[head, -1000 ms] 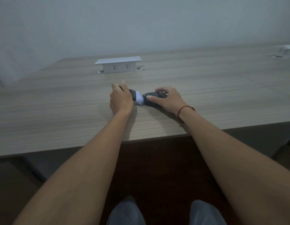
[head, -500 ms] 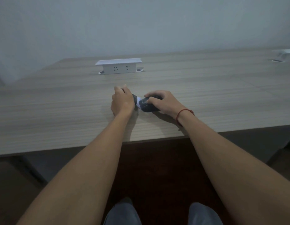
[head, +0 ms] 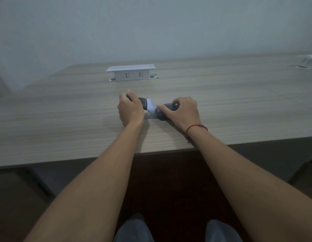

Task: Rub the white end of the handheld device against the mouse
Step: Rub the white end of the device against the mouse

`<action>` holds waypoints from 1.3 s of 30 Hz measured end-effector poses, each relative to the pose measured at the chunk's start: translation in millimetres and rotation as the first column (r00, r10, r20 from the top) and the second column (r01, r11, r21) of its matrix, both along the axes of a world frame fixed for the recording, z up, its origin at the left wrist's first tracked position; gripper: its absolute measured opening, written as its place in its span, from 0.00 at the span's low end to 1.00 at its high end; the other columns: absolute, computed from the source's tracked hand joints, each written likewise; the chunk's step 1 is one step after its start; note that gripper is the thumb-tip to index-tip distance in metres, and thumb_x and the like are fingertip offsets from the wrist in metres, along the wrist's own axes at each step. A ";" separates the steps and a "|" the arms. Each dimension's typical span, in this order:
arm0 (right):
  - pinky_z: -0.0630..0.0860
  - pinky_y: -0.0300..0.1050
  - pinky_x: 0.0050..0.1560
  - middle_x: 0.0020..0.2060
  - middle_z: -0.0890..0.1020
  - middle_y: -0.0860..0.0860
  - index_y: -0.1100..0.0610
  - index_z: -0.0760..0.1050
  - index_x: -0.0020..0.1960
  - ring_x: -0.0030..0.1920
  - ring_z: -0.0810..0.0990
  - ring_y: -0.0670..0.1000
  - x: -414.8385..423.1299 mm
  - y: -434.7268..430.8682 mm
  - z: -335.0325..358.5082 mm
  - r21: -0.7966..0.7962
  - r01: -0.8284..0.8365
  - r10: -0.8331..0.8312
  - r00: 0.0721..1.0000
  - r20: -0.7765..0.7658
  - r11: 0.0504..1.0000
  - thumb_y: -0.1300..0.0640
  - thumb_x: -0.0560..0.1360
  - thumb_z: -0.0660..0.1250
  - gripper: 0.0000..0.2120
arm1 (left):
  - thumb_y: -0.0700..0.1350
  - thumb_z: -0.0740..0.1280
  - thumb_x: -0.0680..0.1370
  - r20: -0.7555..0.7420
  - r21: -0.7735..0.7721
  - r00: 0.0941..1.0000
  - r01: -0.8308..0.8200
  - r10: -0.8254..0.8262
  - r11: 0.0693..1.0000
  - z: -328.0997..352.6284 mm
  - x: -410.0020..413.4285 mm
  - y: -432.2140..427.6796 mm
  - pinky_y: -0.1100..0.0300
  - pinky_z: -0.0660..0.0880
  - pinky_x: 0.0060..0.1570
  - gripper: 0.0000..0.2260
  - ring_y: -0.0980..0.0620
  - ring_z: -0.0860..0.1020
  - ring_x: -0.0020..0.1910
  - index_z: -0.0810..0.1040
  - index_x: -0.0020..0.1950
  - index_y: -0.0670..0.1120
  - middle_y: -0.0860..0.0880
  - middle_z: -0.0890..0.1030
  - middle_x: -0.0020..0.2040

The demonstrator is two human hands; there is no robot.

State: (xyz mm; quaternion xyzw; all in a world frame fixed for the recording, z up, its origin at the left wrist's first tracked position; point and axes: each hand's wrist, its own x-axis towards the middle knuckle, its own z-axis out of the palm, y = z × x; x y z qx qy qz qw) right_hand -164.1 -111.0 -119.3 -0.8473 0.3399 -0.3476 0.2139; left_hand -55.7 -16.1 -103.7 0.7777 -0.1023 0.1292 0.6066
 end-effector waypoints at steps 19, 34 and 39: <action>0.70 0.41 0.60 0.57 0.81 0.54 0.58 0.79 0.56 0.60 0.77 0.52 13.5 -11.6 0.8 0.221 -0.349 0.324 0.936 0.141 0.911 0.64 0.76 0.57 0.15 | 0.54 0.57 0.81 -0.077 -0.021 0.942 0.327 -0.328 0.945 -3.5 15.4 -5.5 0.52 0.73 0.46 0.14 0.44 0.75 0.44 0.71 0.51 0.43 0.49 0.74 0.43; 0.71 0.49 0.64 0.65 0.74 0.50 0.55 0.66 0.70 0.63 0.74 0.50 -0.6 -1.1 4.7 0.291 -0.310 0.322 0.947 0.005 0.905 0.36 0.64 0.73 0.42 | 0.51 0.57 0.77 -0.058 -0.204 0.924 0.361 -0.379 0.910 -1.3 14.8 -2.5 0.52 0.71 0.40 0.07 0.47 0.71 0.38 0.67 0.43 0.49 0.51 0.71 0.38; 0.73 0.50 0.63 0.60 0.77 0.48 0.55 0.70 0.67 0.59 0.76 0.49 0.4 -2.9 3.7 0.303 -0.344 0.353 0.935 0.026 0.889 0.36 0.61 0.75 0.41 | 0.52 0.60 0.79 -0.132 -0.070 0.892 0.427 -0.433 0.901 -0.4 11.9 -7.9 0.56 0.74 0.35 0.10 0.48 0.74 0.37 0.69 0.49 0.45 0.48 0.74 0.40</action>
